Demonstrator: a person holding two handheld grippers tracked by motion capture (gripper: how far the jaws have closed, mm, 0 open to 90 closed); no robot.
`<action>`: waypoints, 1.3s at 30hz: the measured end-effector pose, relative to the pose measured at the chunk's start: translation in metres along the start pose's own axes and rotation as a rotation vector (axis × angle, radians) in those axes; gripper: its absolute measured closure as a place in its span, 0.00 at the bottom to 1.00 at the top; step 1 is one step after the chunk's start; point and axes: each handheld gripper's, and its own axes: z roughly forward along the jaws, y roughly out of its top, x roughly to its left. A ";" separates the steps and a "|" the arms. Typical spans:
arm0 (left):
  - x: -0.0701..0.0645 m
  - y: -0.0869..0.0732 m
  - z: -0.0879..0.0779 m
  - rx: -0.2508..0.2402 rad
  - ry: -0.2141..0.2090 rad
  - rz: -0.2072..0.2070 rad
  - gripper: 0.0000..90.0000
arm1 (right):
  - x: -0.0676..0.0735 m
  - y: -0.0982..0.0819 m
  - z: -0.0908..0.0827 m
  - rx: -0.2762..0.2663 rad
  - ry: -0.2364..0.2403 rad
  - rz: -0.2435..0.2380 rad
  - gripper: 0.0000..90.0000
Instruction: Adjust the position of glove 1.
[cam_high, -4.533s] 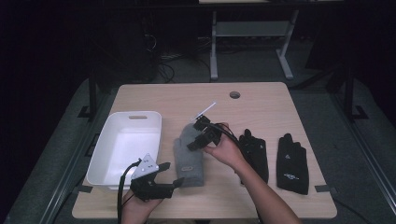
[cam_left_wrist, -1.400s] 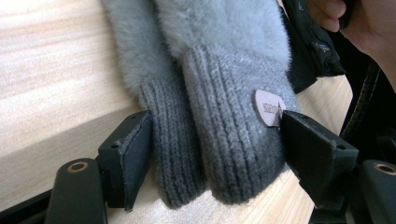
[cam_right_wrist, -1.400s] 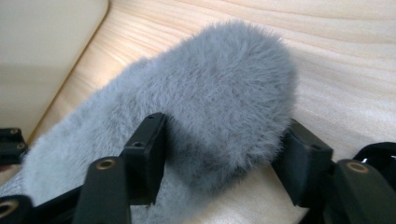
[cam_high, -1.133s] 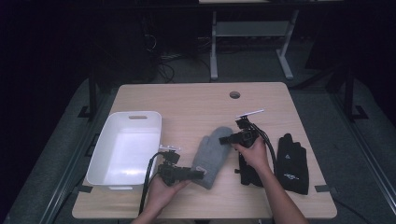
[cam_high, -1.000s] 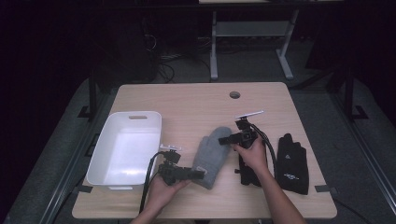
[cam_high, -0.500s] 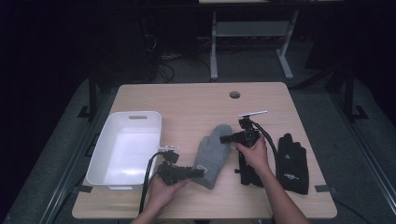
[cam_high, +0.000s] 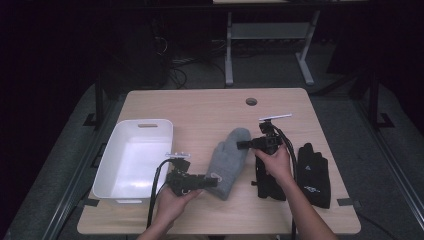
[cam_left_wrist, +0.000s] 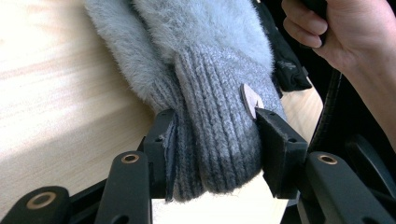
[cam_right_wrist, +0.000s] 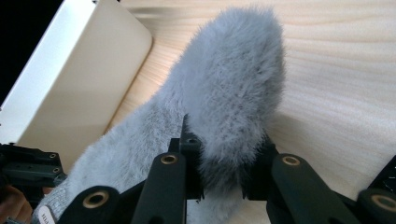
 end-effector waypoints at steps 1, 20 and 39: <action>-0.001 0.001 -0.001 -0.002 -0.001 0.014 0.58 | 0.001 0.001 -0.002 -0.003 0.005 -0.001 0.82; -0.020 0.021 -0.039 -0.056 0.017 0.088 0.58 | 0.035 0.025 -0.024 -0.074 0.073 -0.027 0.82; -0.020 0.029 -0.082 -0.116 0.040 0.113 0.57 | 0.080 0.058 -0.024 -0.074 0.128 -0.081 0.82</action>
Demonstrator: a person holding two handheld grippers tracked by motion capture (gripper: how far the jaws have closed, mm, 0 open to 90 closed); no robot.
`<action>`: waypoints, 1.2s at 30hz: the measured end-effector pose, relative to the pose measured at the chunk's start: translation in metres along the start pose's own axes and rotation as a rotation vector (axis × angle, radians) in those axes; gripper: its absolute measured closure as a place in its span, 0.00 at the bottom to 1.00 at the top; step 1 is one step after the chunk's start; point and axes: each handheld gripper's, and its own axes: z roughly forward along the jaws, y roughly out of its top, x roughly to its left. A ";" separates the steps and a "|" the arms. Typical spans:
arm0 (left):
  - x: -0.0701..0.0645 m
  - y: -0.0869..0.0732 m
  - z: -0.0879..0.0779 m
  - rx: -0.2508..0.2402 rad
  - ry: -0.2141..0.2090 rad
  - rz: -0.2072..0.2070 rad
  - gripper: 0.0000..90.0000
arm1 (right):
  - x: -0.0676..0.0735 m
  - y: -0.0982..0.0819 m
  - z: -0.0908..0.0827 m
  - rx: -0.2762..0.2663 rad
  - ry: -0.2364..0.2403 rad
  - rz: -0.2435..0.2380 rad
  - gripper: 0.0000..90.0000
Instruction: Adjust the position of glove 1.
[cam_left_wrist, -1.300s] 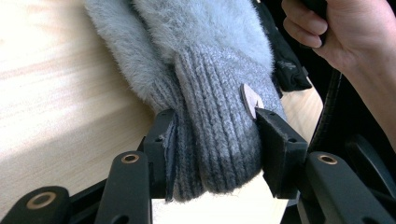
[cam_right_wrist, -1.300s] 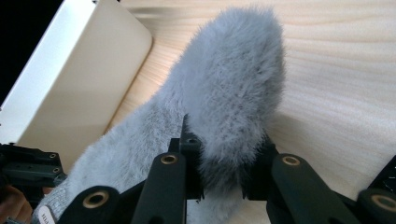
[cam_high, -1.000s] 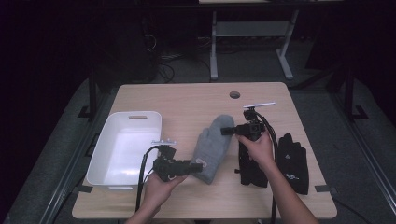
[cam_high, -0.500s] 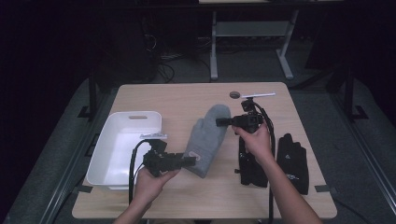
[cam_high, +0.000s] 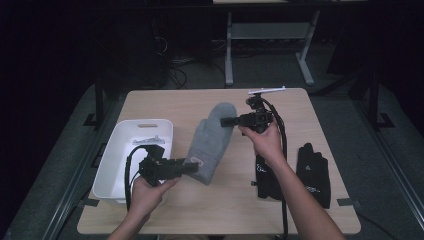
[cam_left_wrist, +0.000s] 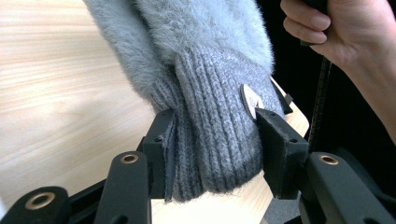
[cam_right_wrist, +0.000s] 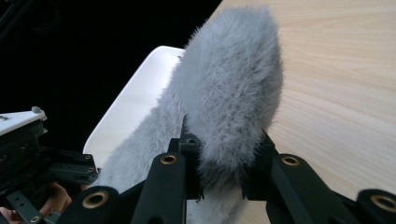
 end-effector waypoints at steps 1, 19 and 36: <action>0.000 0.000 -0.002 -0.004 -0.001 -0.001 0.57 | 0.002 0.001 0.001 0.000 0.000 -0.002 0.82; 0.013 -0.002 -0.043 -0.060 0.030 -0.014 0.57 | 0.030 0.024 0.031 0.013 0.082 -0.008 0.82; 0.026 -0.003 -0.080 -0.088 0.060 -0.026 0.57 | 0.060 0.042 0.063 0.041 0.119 -0.046 0.82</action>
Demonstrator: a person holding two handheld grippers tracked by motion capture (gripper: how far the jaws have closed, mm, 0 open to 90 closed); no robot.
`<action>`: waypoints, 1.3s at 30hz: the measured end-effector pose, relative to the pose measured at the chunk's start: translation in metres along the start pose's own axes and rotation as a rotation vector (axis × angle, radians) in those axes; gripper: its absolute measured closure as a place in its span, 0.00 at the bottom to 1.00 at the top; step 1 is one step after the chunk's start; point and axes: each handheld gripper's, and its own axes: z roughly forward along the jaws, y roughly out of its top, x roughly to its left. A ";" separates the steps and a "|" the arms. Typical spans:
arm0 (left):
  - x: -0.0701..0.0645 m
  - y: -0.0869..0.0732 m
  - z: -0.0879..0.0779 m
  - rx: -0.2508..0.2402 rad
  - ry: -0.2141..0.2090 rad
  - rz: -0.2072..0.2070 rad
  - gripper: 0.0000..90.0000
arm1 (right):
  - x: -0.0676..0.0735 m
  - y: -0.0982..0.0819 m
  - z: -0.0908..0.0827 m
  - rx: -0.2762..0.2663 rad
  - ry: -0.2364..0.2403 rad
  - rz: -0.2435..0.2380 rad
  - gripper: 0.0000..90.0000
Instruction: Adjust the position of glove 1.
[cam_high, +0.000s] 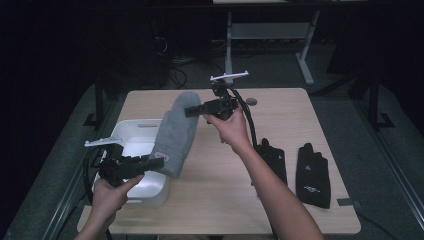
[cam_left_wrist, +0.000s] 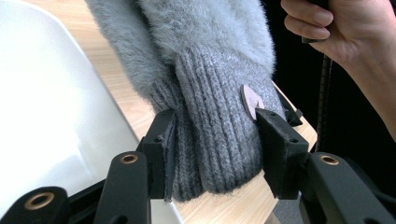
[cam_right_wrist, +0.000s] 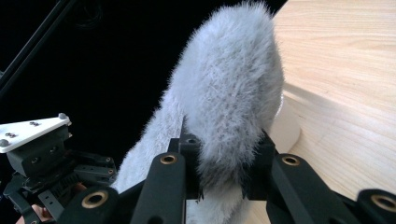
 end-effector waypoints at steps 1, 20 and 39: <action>0.001 0.000 -0.002 0.000 0.002 -0.001 0.57 | 0.001 0.001 0.002 0.003 0.002 0.000 0.82; 0.023 -0.006 -0.030 -0.007 0.040 -0.042 0.57 | 0.016 0.015 0.047 0.057 0.023 -0.025 0.82; 0.042 -0.019 -0.038 0.001 0.069 -0.087 0.57 | 0.015 0.015 0.080 0.102 0.018 -0.027 0.82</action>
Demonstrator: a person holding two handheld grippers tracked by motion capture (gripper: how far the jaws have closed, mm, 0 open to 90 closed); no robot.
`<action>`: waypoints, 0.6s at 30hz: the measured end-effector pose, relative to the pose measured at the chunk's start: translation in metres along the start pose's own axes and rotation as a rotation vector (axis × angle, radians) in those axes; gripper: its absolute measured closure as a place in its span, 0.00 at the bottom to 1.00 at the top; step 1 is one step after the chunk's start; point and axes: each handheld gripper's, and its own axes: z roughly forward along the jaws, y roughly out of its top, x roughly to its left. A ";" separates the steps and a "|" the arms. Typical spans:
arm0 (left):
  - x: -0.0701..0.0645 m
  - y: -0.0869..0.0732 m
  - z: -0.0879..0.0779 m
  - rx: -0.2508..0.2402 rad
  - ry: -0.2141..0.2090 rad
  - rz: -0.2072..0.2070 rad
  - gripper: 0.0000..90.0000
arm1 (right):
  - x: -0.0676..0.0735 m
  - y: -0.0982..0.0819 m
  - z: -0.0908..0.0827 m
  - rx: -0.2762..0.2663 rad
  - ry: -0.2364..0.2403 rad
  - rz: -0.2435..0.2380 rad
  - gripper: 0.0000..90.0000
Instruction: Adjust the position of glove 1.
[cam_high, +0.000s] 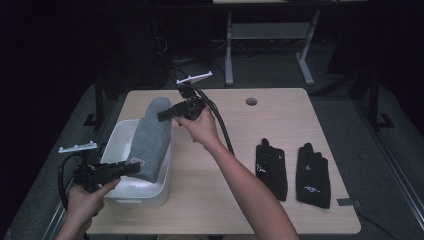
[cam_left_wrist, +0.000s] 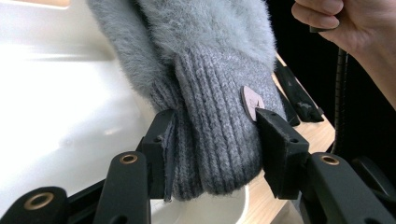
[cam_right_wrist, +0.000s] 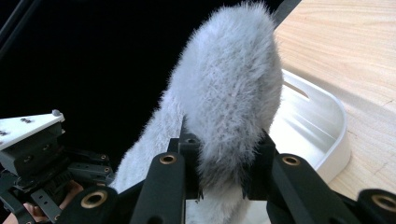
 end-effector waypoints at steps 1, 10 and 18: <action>0.001 -0.001 0.000 0.002 0.000 0.000 0.57 | 0.000 0.000 0.002 0.001 0.001 0.003 0.81; 0.011 -0.008 0.003 0.015 0.014 -0.022 0.57 | -0.004 -0.001 0.017 0.020 -0.010 -0.001 0.81; 0.018 -0.015 0.007 0.035 0.025 -0.031 0.56 | -0.009 -0.003 0.030 0.049 -0.026 0.005 0.81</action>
